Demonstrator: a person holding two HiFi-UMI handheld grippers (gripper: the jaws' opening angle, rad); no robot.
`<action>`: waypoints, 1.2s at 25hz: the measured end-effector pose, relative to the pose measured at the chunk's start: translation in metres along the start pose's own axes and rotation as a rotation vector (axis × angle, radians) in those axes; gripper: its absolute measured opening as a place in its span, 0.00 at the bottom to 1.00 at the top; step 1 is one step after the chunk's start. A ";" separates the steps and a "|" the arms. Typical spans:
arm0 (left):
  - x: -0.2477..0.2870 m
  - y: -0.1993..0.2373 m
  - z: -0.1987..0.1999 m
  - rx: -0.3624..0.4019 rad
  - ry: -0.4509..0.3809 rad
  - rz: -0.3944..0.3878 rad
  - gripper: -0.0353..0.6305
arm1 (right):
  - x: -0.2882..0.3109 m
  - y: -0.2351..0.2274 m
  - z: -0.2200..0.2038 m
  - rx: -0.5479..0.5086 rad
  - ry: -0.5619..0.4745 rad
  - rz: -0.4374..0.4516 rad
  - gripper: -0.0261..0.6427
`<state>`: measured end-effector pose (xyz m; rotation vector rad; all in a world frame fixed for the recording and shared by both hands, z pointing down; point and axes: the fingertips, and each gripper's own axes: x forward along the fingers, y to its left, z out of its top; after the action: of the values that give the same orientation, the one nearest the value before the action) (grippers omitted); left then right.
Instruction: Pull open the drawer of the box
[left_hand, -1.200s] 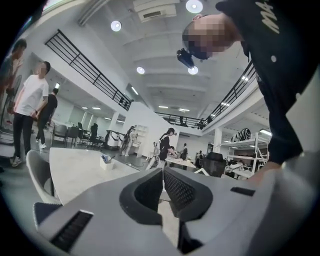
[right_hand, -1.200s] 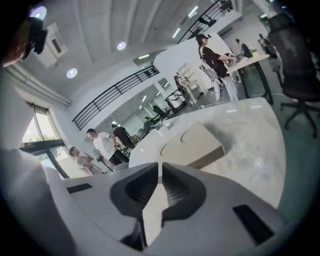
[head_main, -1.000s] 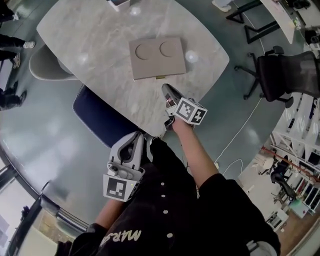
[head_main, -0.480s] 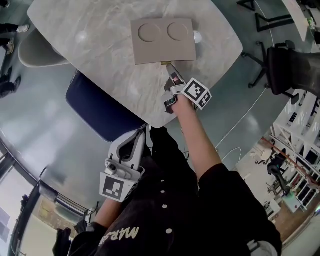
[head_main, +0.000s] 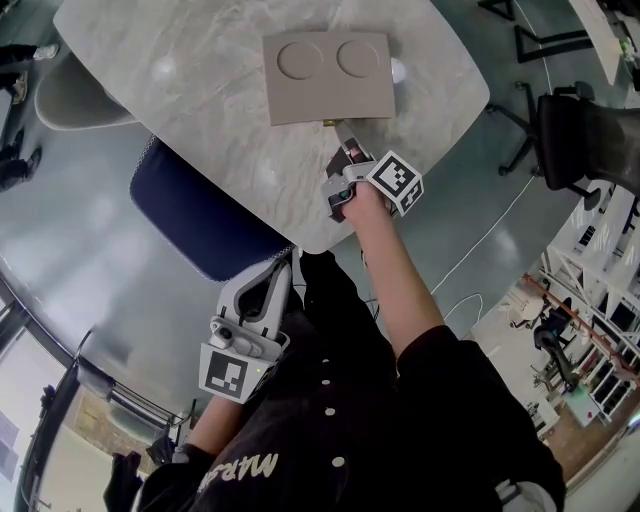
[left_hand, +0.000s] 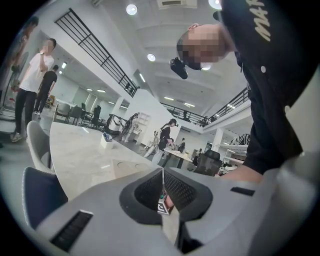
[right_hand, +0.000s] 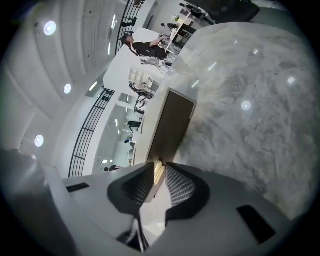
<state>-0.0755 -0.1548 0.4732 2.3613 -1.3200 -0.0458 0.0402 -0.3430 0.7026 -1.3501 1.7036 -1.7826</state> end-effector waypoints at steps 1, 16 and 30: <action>-0.001 0.000 -0.002 -0.003 0.008 0.002 0.08 | 0.002 0.000 0.000 0.008 -0.001 0.002 0.11; -0.009 -0.009 0.012 0.046 -0.039 0.010 0.08 | -0.010 -0.010 -0.008 0.057 0.029 -0.003 0.08; -0.014 -0.030 0.039 0.125 -0.098 -0.033 0.08 | -0.070 -0.033 -0.042 0.034 0.072 -0.091 0.09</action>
<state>-0.0679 -0.1440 0.4237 2.5144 -1.3652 -0.0923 0.0538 -0.2566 0.7117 -1.3853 1.6651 -1.9226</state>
